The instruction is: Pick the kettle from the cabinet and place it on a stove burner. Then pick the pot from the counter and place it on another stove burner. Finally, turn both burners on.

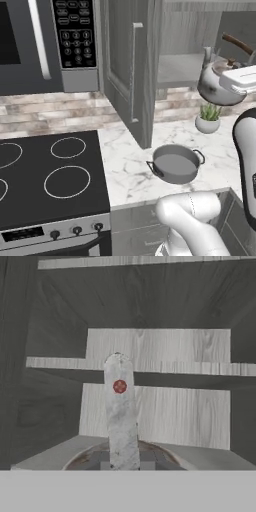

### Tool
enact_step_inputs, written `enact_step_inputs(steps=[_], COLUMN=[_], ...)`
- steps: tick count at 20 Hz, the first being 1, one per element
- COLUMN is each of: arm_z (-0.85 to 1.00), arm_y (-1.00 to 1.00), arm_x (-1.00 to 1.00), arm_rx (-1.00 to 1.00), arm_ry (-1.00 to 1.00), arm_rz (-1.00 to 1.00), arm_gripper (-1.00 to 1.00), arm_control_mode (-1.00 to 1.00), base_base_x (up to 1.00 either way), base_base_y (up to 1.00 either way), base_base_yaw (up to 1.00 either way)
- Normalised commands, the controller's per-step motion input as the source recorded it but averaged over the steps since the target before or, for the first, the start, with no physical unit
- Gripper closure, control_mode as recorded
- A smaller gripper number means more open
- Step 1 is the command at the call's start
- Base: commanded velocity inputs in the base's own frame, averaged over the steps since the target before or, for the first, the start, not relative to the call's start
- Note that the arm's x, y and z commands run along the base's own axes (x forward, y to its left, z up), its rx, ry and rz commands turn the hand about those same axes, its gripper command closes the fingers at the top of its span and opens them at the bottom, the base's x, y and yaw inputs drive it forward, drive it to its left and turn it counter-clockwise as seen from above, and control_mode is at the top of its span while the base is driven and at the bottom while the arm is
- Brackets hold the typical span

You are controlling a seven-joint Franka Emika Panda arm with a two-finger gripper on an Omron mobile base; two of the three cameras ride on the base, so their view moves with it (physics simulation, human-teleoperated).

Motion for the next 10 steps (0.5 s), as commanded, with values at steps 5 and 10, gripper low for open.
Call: enact_step_inputs(steps=[5, 10], arm_z=[0.0, 0.0], arm_y=[0.0, 0.0], arm_x=[0.0, 0.0], arm_rx=[0.0, 0.0], arm_ry=[0.0, 0.0], arm_rz=[0.0, 0.0], arm_gripper=[1.0, 1.0], arm_control_mode=[1.0, 1.0], base_base_x=[-0.64, -0.72], base_base_y=[0.0, 0.0], base_base_yaw=[-0.05, -0.02])
